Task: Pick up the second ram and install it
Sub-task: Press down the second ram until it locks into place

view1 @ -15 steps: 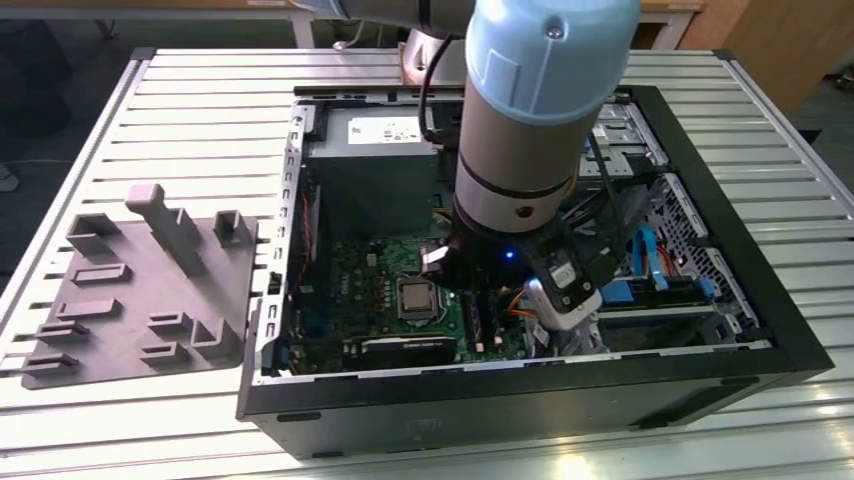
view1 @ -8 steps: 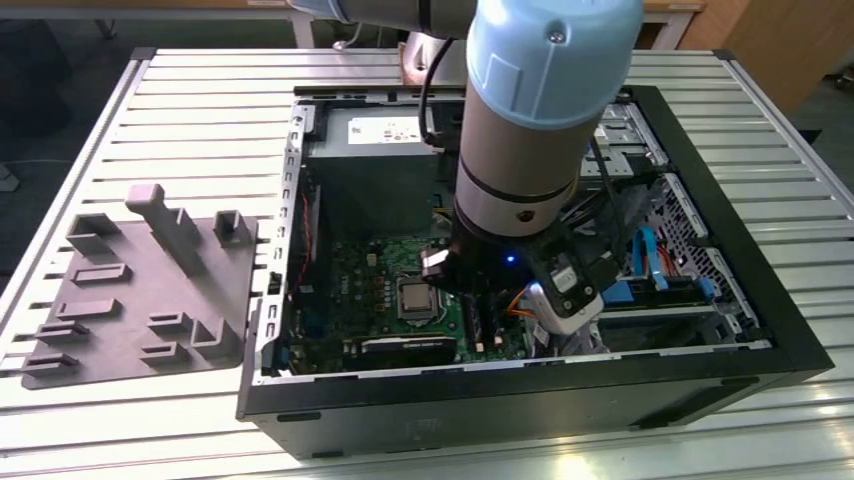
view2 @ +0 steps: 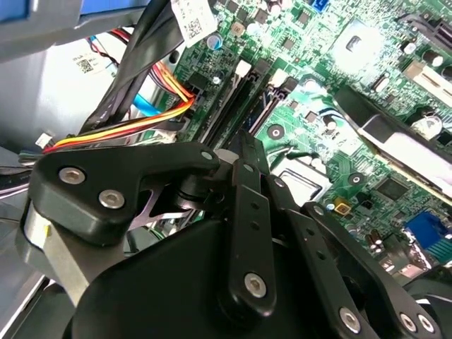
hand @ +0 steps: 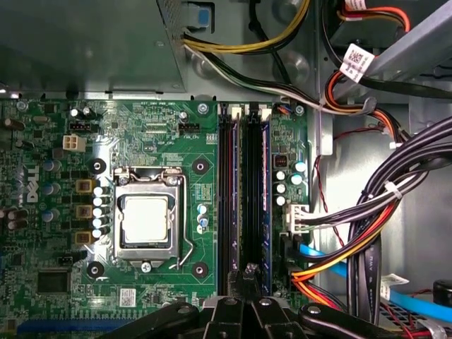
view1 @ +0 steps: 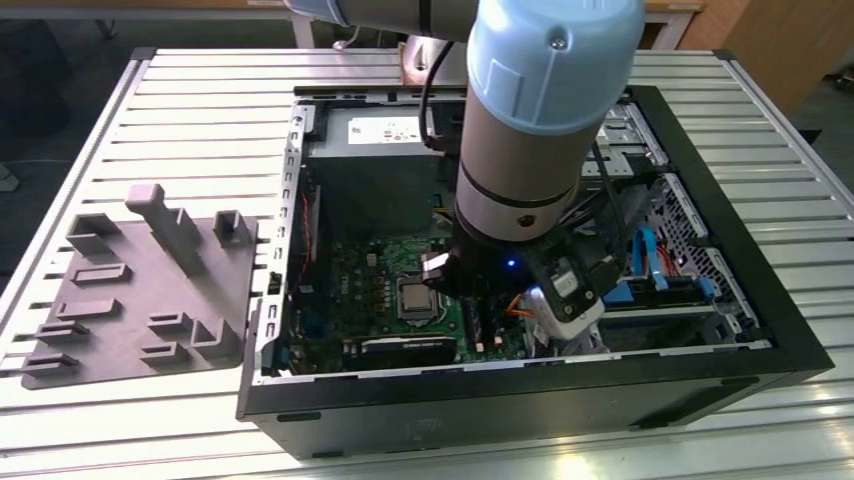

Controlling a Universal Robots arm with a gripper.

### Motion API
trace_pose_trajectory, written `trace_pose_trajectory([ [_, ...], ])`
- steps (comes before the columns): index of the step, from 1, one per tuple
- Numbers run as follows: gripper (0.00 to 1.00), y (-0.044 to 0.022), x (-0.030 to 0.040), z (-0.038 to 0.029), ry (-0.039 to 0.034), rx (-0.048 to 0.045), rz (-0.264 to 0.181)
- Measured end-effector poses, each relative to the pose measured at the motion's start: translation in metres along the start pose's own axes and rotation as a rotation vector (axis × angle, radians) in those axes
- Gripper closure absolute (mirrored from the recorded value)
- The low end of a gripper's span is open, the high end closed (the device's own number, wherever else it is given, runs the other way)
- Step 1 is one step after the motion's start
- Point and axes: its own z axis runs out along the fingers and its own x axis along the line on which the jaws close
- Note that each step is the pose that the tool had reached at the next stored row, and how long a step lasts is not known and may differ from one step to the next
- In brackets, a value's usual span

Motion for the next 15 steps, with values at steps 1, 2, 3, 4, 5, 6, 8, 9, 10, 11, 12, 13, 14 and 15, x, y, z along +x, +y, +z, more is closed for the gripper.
trace_pose_trajectory([
  [1,0.89,-0.0007,0.0000,0.0000,0.0000,0.0001,0.000],
  [2,0.89,-0.0013,0.0000,0.0001,0.0000,0.0001,0.000],
  [3,0.89,-0.0020,0.0000,0.0001,0.0000,0.0001,0.000],
  [4,0.89,-0.0027,0.0000,0.0002,0.0000,0.0001,0.000],
  [5,0.89,-0.0033,0.0000,0.0003,0.0000,0.0000,0.000],
  [6,0.89,-0.0040,0.0000,0.0004,0.0000,0.0000,0.000],
  [8,0.89,-0.0045,0.0000,0.0005,0.0000,0.0000,0.000],
  [9,0.89,-0.0045,0.0000,0.0005,0.0000,0.0000,0.000],
  [10,0.89,-0.0046,0.0000,0.0004,0.0000,0.0001,0.000],
  [11,0.89,-0.0046,0.0000,0.0005,0.0000,0.0000,0.000],
  [12,0.89,-0.0046,0.0000,0.0005,0.0000,0.0000,0.000],
  [13,0.89,-0.0047,0.0000,0.0005,0.0000,0.0000,0.000],
  [14,0.89,-0.0047,0.0000,0.0010,0.0000,-0.0002,0.000],
  [15,0.89,-0.0047,0.0000,0.0016,-0.0001,-0.0003,0.000],
])
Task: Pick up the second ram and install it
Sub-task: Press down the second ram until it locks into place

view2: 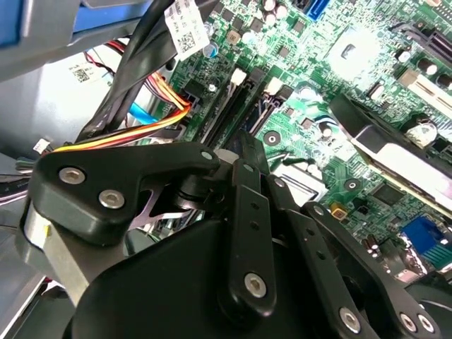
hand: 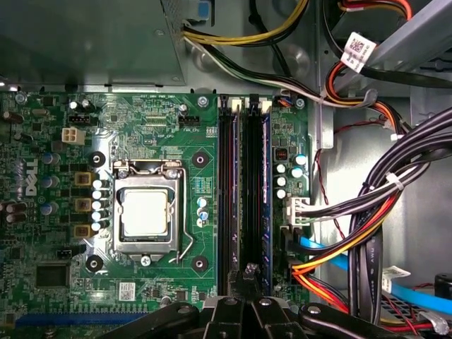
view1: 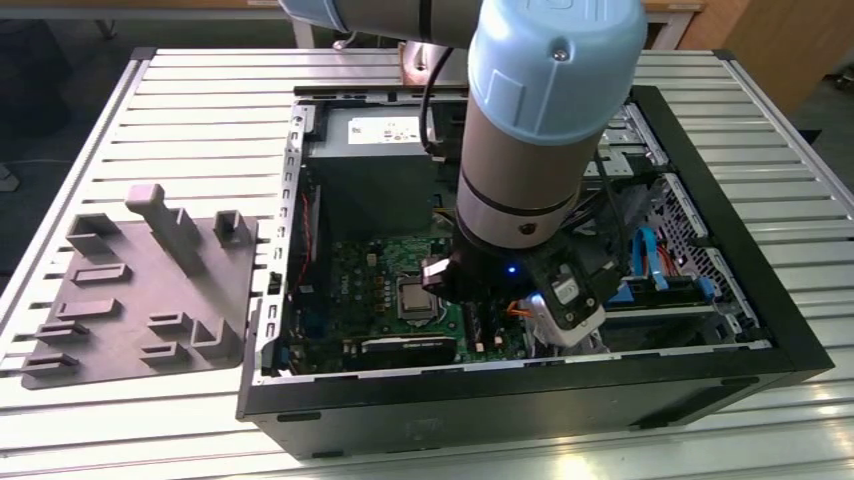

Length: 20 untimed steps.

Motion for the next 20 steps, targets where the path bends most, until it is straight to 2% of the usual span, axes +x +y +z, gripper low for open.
trace_pose_trajectory([
  [10,0.89,-0.0003,0.0002,0.0056,0.0000,0.0001,0.000],
  [20,0.89,-0.0008,0.0005,0.0118,0.0002,0.0047,0.000],
])
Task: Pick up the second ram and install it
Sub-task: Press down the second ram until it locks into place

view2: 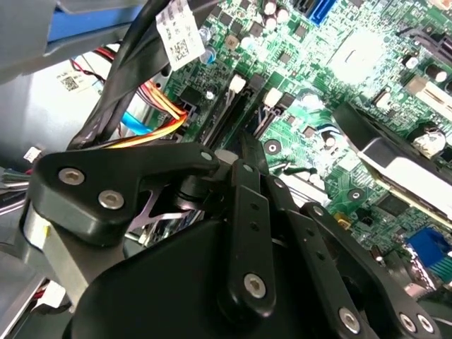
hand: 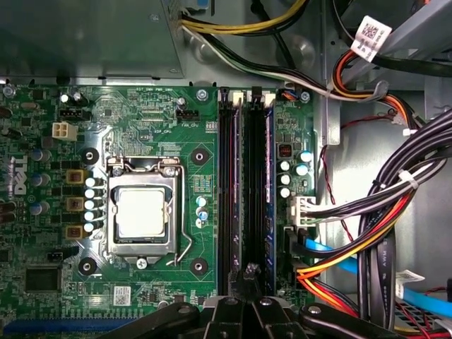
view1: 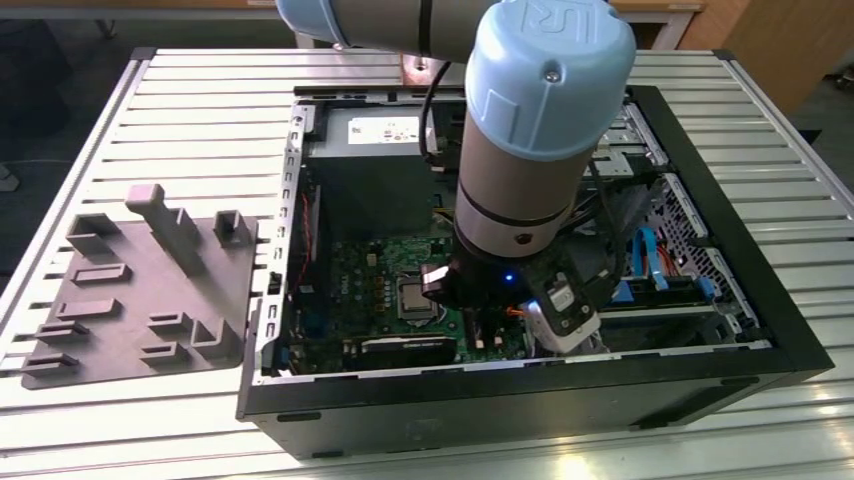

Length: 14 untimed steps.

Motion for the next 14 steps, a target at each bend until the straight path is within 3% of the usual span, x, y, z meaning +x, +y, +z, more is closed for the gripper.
trace_pose_trajectory([
  [14,0.89,-0.0001,0.0001,0.0021,-0.0001,-0.0004,0.000],
])
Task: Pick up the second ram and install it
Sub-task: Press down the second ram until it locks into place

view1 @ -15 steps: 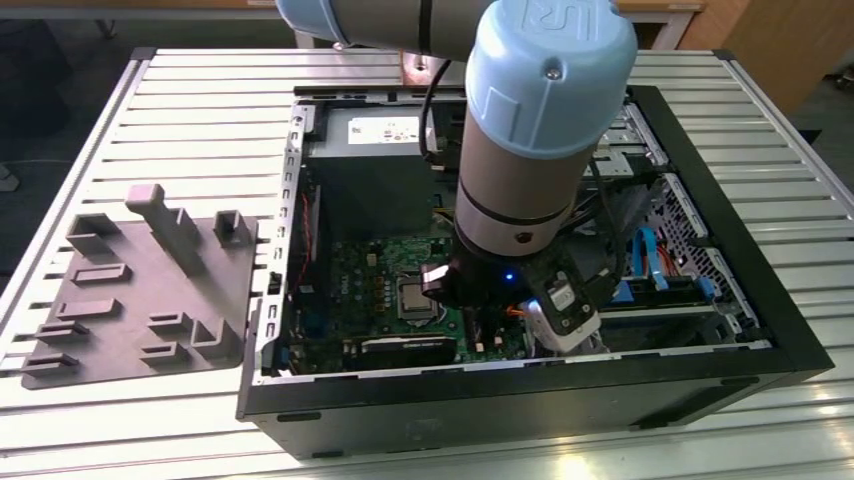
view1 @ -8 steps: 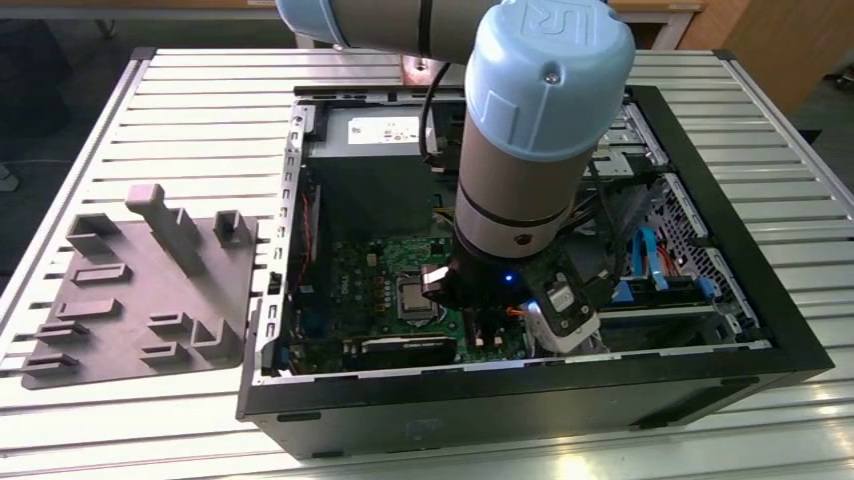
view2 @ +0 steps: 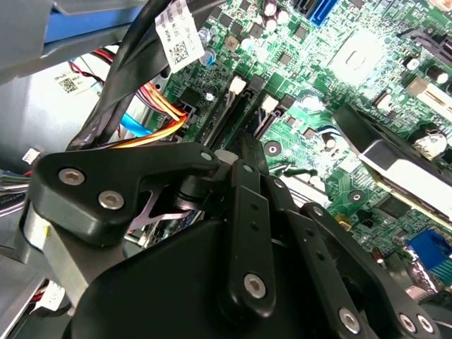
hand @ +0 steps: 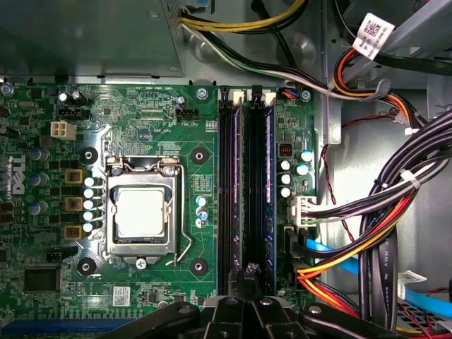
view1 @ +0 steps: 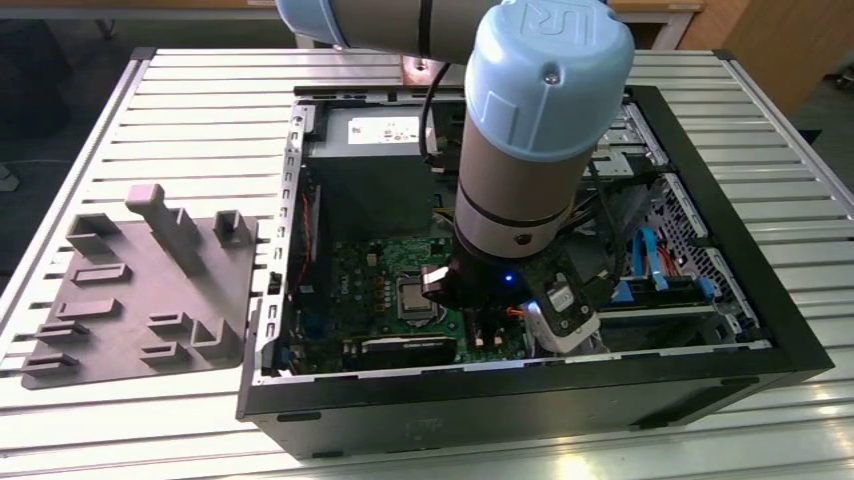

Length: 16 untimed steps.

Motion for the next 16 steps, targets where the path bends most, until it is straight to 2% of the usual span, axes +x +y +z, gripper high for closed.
trace_pose_trajectory([
  [3,0.89,0.0001,0.0000,-0.0006,-0.0002,-0.0008,0.000],
  [5,0.89,0.0007,-0.0003,-0.0042,-0.0010,-0.0034,0.000],
  [10,0.89,0.0012,-0.0008,-0.0205,-0.0001,0.0016,0.000],
  [16,0.89,0.0021,-0.0014,-0.0350,-0.0001,0.0027,0.000],
])
